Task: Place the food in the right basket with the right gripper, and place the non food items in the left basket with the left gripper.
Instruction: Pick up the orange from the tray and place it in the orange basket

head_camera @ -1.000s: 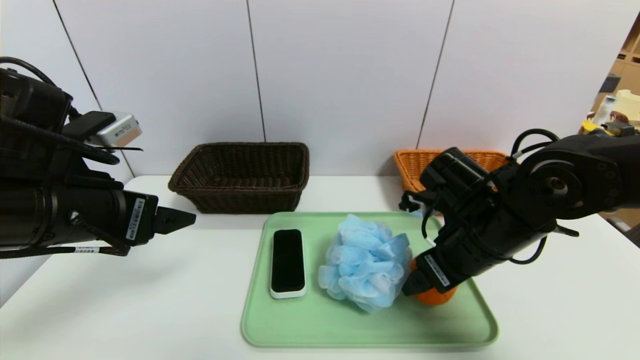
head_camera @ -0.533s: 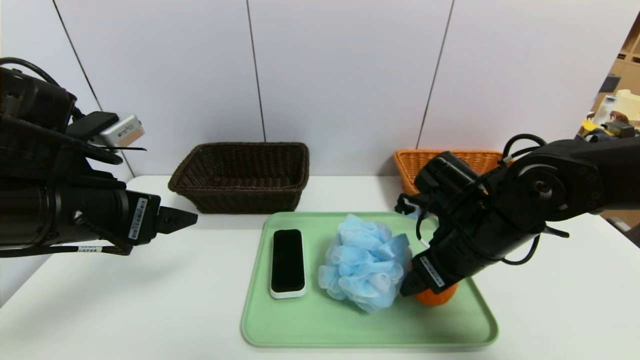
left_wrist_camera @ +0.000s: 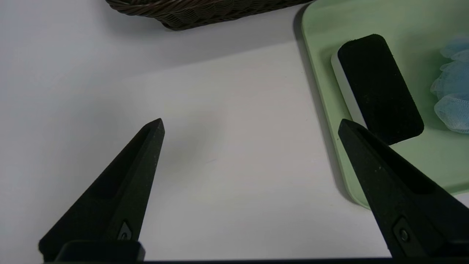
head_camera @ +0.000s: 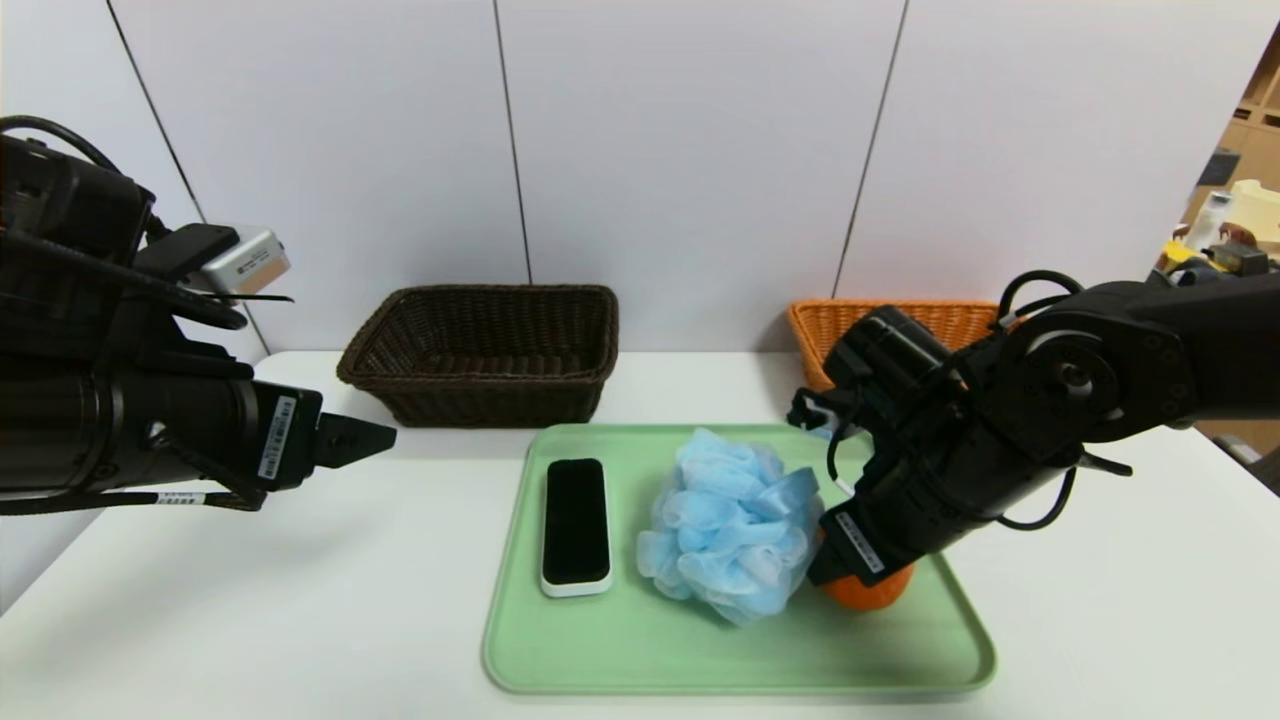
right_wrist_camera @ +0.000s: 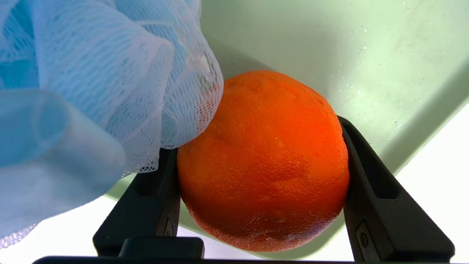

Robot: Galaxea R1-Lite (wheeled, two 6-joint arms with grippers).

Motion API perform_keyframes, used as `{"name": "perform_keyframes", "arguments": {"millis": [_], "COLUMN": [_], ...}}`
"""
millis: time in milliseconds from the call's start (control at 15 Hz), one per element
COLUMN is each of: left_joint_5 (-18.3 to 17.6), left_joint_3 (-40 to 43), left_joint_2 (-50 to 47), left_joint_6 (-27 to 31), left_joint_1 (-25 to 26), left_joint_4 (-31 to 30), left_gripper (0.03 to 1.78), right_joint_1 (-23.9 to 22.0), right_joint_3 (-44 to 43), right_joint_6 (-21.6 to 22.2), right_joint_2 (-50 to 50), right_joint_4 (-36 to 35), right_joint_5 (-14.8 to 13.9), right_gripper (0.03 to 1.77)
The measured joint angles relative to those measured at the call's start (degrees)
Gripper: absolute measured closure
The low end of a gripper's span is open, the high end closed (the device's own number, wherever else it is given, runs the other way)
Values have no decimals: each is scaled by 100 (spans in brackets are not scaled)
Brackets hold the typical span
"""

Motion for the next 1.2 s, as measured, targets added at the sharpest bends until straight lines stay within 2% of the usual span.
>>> {"name": "perform_keyframes", "arguments": {"millis": [133, 733, 933, 1200], "left_joint_5": [-2, -4, -4, 13], "left_joint_3": [10, -10, -43, -229], "left_joint_2": [0, 72, 85, 260], "left_joint_6": [-2, -22, -96, -134], "left_joint_1": [0, -199, -351, -535], "left_joint_4": [4, -22, -2, 12], "left_gripper": [12, 12, 12, 12], "right_joint_1": [0, -20, -59, -332], "right_joint_3": [13, -165, -483, -1340], "right_joint_6": [4, 9, 9, 4], "right_joint_2": [-74, -1069, -1456, -1788], "right_joint_4": [39, 383, 474, 708], "right_joint_5": [-210, -553, -1058, -1477], "right_gripper": [64, 64, 64, 64]}}
